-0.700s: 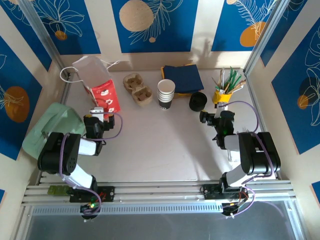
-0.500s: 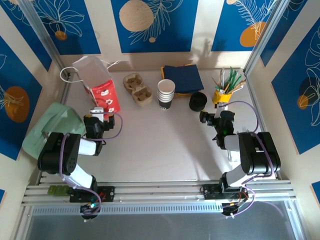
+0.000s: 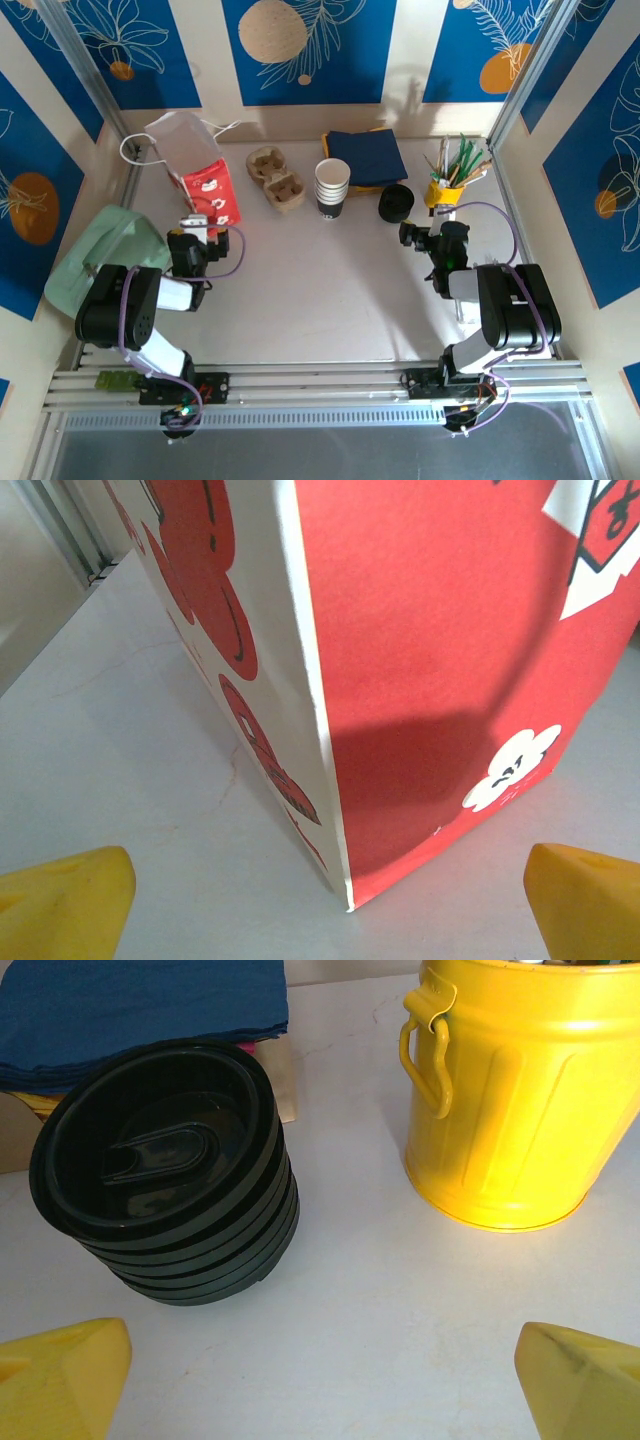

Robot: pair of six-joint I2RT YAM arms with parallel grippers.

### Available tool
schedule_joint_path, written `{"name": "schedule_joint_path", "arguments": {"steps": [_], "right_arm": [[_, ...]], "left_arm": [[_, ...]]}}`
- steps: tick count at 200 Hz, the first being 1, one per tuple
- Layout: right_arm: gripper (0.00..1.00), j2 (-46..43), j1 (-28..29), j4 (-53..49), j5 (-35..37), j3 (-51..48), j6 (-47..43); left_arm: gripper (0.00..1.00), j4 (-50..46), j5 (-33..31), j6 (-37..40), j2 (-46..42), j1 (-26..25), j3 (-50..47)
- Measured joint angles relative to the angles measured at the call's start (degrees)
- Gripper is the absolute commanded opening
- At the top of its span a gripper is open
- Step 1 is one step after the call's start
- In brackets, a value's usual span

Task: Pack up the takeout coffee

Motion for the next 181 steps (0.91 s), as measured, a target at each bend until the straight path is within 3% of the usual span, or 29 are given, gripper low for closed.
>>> {"name": "schedule_joint_path", "arguments": {"steps": [63, 94, 127, 181], "right_arm": [[0.99, -0.04, 0.92, 0.09, 2.32, -0.02, 0.02], [0.99, -0.79, 4.09, 4.68, 5.68, -2.78, -0.83], [0.99, -1.95, 5.90, 6.54, 8.02, -5.29, -2.05], [0.99, -15.10, 8.50, -21.20, 10.78, 9.53, 2.80]], "left_arm": [[0.99, 2.10, 0.33, 0.15, -0.66, -0.02, -1.42], [0.99, 1.62, -0.33, -0.11, -9.88, -0.07, -6.60], [0.99, -9.68, -1.79, -3.52, -25.88, -0.15, -5.92], [1.00, -39.19, -4.74, -13.05, -42.75, -0.15, 2.12]]}}
